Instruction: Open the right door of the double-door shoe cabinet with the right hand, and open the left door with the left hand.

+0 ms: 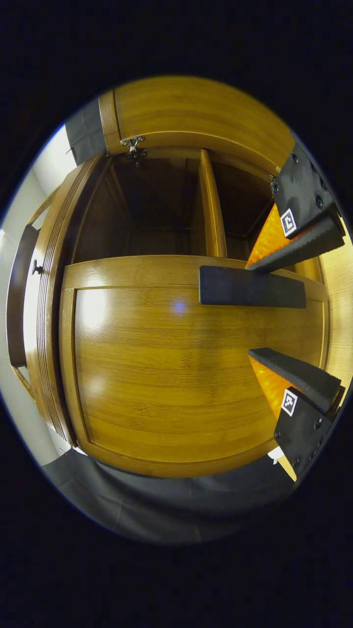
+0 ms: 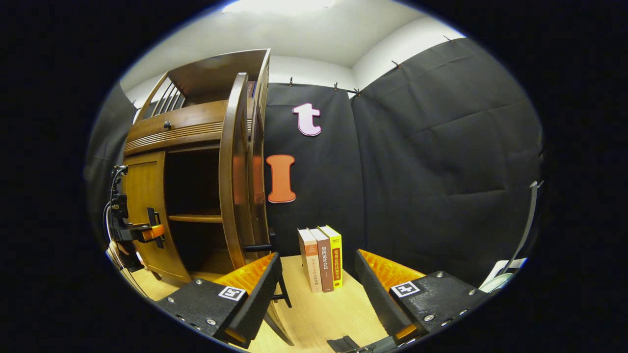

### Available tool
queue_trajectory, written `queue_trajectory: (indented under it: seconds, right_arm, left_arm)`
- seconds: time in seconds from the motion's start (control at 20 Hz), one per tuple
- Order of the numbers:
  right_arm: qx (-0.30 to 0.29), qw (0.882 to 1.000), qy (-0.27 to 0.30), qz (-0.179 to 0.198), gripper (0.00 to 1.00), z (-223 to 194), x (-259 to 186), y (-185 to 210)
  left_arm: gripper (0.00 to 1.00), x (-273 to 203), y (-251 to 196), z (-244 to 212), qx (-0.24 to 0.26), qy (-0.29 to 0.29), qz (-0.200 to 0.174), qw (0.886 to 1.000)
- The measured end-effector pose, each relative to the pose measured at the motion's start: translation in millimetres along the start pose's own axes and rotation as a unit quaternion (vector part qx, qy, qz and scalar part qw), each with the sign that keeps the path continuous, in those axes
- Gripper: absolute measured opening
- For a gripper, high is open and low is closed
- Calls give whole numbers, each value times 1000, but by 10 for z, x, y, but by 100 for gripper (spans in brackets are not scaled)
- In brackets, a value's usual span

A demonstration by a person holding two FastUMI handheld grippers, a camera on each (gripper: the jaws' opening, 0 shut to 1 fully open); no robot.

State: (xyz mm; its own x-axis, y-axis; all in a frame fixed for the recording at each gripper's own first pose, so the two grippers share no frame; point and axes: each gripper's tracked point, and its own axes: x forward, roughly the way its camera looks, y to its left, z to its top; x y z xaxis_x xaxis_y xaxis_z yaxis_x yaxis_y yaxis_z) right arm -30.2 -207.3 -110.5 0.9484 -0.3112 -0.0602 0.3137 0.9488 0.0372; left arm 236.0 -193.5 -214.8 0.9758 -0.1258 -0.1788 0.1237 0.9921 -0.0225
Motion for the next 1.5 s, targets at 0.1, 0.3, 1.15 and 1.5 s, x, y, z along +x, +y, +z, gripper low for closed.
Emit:
queue_trajectory:
  seconds: [0.1, 0.3, 1.15, 1.5]
  right_arm:
    - [-5, 1000, -7, -2, 99, 54, -25, 13]
    - [-9, 1000, -15, 0, 99, 63, -72, 16]
    - [-19, 999, -28, -11, 99, 210, -253, 158]
    - [-11, 999, -30, -2, 98, 311, -394, 345]
  left_arm:
    - [96, 31, -26, -2, -6, -1, -6, 1000]
    - [89, 57, -73, 9, -11, -2, -16, 1000]
    - [29, -395, -218, 11, -14, 27, -77, 997]
    - [29, -879, -108, 28, -18, 32, -98, 995]
